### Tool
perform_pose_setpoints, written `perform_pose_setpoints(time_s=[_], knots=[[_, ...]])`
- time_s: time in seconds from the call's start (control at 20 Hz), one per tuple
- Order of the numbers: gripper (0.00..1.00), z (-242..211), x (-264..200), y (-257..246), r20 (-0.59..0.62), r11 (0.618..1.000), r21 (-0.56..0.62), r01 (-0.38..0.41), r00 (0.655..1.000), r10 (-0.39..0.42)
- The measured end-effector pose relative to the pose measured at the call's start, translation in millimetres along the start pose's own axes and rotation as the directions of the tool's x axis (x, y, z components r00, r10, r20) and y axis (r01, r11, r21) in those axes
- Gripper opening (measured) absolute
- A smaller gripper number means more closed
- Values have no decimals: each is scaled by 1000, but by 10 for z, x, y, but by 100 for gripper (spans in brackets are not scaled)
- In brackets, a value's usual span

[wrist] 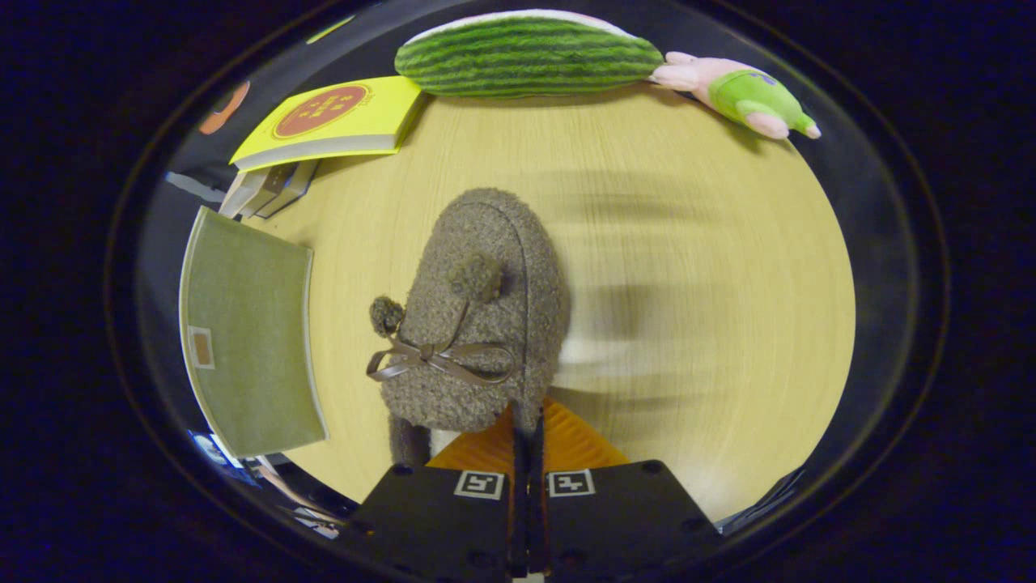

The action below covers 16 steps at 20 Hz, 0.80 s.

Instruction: Open the storage box then place both shoes into the box .Put the left shoe in first, then the right shoe, with the right side of both shoes facing outward in a uniform manner.

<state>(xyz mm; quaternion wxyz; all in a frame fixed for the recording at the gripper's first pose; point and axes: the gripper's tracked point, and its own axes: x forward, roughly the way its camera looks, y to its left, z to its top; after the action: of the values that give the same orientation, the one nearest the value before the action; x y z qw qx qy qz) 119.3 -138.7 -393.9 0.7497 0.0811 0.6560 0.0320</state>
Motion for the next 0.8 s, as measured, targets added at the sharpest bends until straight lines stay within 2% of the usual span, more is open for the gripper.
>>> perform_pose_setpoints(time_s=[0.2,0.35,0.65,0.8], knots=[[6,-96,-23,36,-23,998,26,-48,999,49],[6,-221,-252,28,-11,996,58,-68,998,69],[6,-282,-681,230,53,995,87,-47,998,43],[6,-391,-948,513,67,993,95,-64,996,58]])
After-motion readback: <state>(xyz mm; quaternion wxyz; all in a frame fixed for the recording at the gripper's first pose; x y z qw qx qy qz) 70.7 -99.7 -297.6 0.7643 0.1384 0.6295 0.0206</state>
